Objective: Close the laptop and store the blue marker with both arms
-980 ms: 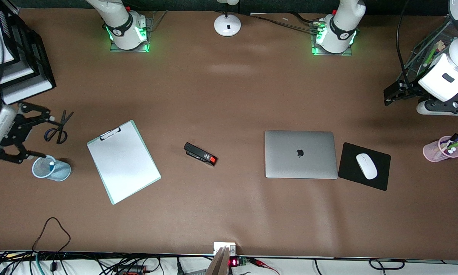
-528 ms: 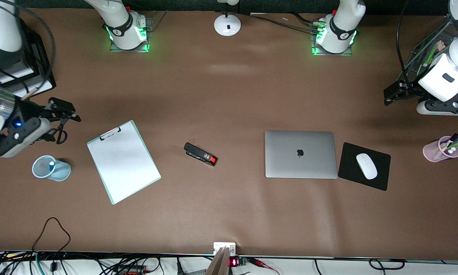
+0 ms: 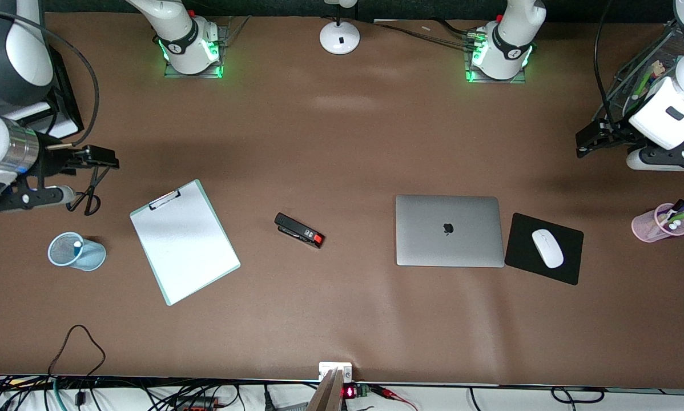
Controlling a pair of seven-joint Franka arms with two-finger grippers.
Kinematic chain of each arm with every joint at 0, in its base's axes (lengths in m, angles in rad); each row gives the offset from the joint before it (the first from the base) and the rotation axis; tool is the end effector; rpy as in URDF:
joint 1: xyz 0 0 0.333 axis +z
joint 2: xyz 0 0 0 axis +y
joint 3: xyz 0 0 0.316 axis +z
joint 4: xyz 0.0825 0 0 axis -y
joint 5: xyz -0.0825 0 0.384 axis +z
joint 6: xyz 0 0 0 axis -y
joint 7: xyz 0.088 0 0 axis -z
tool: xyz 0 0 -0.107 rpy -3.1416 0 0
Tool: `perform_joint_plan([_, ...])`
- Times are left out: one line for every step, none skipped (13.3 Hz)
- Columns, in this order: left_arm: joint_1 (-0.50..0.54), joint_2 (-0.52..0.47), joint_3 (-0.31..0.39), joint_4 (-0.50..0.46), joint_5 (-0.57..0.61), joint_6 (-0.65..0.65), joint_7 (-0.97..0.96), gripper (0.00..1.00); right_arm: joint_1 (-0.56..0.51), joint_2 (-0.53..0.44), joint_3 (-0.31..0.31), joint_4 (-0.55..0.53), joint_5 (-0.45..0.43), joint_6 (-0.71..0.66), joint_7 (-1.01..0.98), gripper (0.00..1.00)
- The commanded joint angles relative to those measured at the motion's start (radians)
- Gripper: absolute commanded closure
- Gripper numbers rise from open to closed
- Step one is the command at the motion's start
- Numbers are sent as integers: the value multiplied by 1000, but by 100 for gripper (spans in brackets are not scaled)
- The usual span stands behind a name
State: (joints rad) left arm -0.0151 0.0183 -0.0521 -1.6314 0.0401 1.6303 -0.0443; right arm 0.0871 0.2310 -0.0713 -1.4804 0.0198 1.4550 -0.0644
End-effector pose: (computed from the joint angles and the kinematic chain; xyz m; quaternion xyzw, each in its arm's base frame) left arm 0.5625 -0.0335 0.5908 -0.9997 0.0128 0.0086 0.0200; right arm 0.6021 0.0161 0.5241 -0.9910 -0.0395 0.1275 0.0048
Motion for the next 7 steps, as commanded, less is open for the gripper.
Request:
perform_joint_plan([1,12,1,38,18,-21,21,0,-16,-94,1,-35,-95,-16,49,0])
perform_joint_plan([3,11,1,38,18,-21,21,0,-57,-107,1,-25,-89,-7,51,0])
perform_joint_plan([4,12,1,38,18,-21,21,0,-99,-108,4,-8,-83,-1,51,0])
perform_joint_plan([4,12,1,38,18,-21,21,0,-101,-108,4,23,-87,2,51,0])
perform_joint_plan([4,12,0,38,17,-21,20,0,-99,-111,1,41,-86,2,51,0])
perform_joint_plan([3,11,0,38,17,-23,20,0,-98,-131,5,45,-86,1,55,0])
perform_joint_plan([3,11,0,38,17,-23,20,0,-99,-137,8,45,-81,2,60,0])
